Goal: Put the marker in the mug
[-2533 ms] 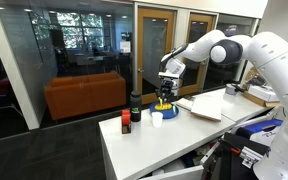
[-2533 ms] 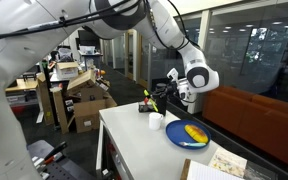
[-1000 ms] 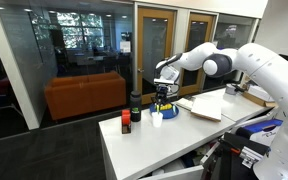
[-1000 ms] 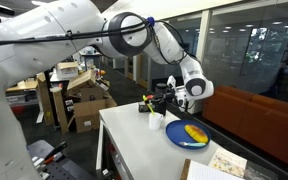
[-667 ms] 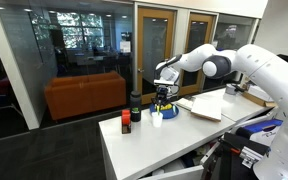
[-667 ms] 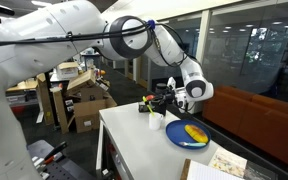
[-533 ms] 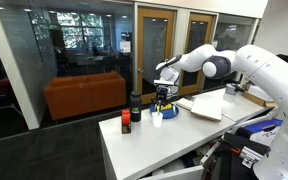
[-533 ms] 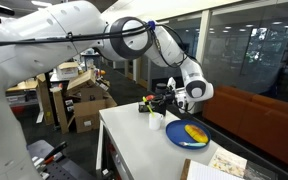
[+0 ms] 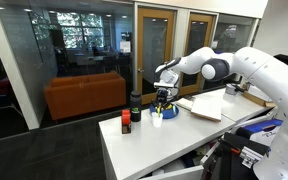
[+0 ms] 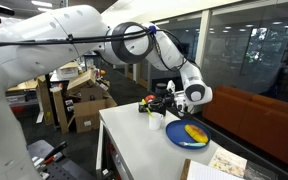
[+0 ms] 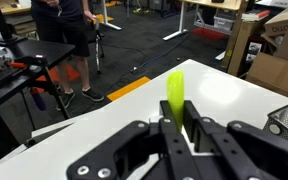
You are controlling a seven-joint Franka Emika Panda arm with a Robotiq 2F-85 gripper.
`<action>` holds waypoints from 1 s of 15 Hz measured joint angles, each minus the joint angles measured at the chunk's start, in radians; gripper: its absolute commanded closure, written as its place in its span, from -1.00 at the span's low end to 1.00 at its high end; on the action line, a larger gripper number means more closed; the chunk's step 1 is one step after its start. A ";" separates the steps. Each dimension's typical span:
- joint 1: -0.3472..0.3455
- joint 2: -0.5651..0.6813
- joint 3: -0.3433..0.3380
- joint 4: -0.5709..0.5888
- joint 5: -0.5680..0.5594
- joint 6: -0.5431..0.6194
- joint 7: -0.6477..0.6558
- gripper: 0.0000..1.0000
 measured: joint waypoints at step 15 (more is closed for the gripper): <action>-0.008 0.021 0.000 0.015 -0.002 -0.012 0.000 -0.75</action>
